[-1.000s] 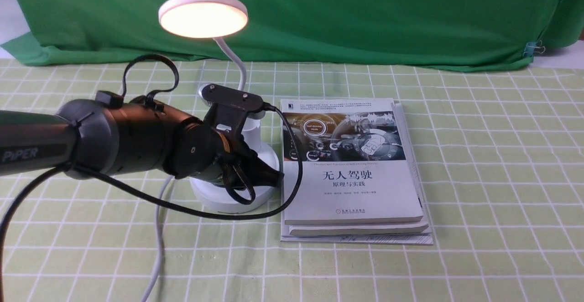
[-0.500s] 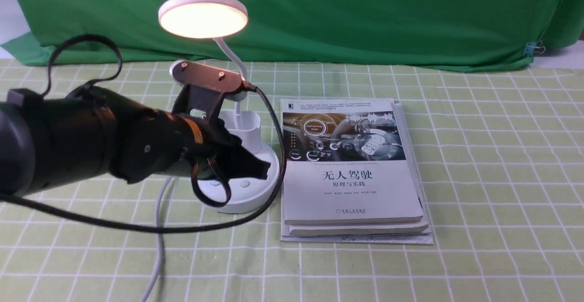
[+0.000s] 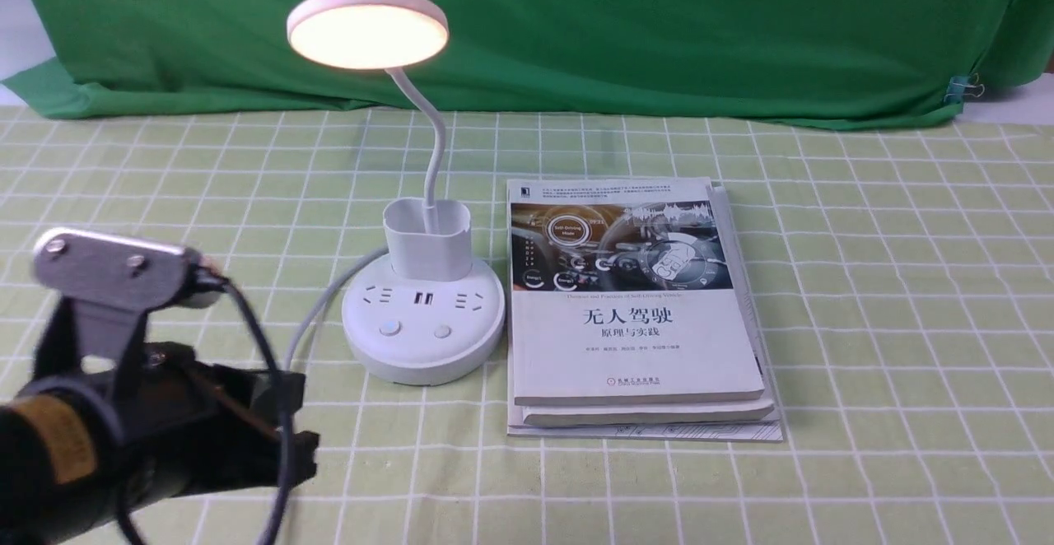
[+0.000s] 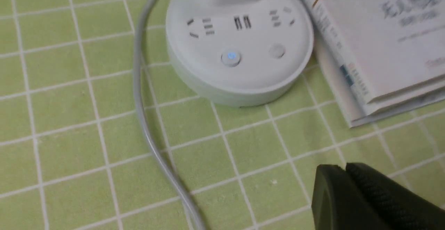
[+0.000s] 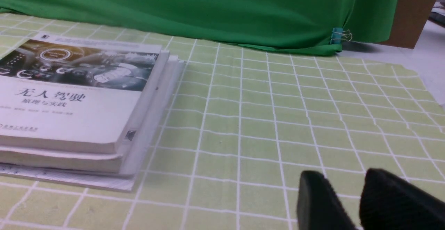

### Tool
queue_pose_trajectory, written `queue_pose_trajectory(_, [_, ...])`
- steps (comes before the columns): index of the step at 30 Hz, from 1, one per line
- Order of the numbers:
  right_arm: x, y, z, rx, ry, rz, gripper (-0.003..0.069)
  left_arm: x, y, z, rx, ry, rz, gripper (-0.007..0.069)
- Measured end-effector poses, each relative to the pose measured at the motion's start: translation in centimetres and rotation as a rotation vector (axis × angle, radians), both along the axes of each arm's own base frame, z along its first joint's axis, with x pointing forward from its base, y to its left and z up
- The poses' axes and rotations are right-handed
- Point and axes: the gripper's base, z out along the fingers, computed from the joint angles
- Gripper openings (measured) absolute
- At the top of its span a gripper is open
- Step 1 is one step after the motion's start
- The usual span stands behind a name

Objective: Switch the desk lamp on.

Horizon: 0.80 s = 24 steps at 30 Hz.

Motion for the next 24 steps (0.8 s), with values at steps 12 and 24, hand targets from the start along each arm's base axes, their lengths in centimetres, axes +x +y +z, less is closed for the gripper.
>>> queue_pose_trajectory(12, [0.0,0.0,0.0,0.0,0.0,0.0,0.0245,-6.4,3.2,0.4,-0.138,-0.265,0.004,0.0019])
queue_pose_trajectory(24, [0.0,0.0,0.0,0.0,0.0,0.0,0.0245,-6.6,3.2,0.4,-0.147,-0.284,0.004,0.0019])
